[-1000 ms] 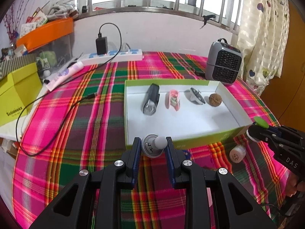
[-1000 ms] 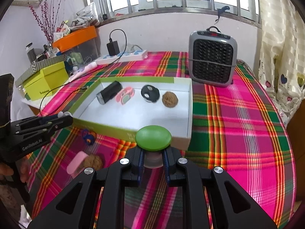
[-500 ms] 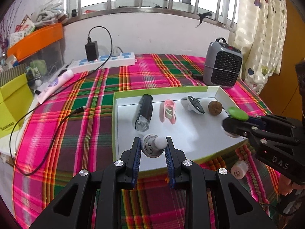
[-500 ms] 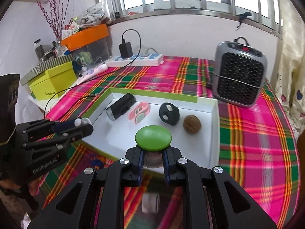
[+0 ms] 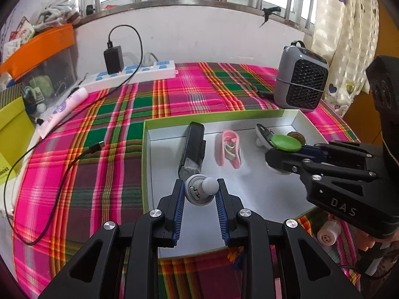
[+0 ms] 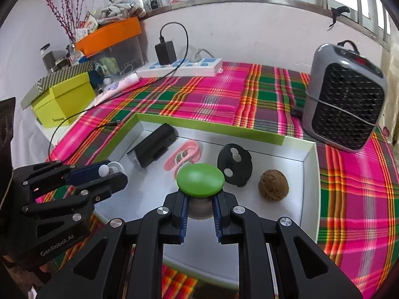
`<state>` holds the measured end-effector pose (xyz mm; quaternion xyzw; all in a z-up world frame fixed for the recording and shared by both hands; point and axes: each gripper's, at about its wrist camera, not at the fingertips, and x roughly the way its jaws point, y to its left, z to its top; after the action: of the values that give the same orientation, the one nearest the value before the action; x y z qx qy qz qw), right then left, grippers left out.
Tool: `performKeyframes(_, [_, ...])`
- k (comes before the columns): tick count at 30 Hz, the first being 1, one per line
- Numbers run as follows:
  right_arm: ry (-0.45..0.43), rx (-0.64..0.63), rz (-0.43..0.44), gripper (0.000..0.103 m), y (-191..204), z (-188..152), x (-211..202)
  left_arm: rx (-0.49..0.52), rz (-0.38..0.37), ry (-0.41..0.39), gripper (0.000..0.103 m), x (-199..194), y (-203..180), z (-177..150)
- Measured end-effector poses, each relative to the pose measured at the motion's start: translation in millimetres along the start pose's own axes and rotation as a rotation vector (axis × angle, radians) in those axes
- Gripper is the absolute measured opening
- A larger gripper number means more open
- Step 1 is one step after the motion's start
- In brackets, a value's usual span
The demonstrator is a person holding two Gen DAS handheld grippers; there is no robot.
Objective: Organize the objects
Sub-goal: 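Carry the white knob in the left tool toward the box while the right carries the green mushroom, then lower and open the left tool releasing the white knob while the right releases the green mushroom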
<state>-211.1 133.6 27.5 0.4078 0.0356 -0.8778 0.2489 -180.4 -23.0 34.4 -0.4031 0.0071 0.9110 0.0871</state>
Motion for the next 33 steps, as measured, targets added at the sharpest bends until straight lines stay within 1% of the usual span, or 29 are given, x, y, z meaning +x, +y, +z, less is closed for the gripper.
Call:
performKeyframes(4, [0.019,0.005,0.009,0.018,-2.4,3.5,8.3,0.005,-0.005,0.011,0.023,6.9,-0.6,0.7])
performKeyframes(16, [0.053,-0.016,-0.002,0.018,0.5,11.4,25.7,0.008,0.002,0.034,0.023,18.3,0.9,2.7])
performKeyframes(33, [0.057,-0.046,-0.025,0.018,7.4,13.0,30.7,0.021,0.006,0.037,0.023,21.8,-1.3,3.9])
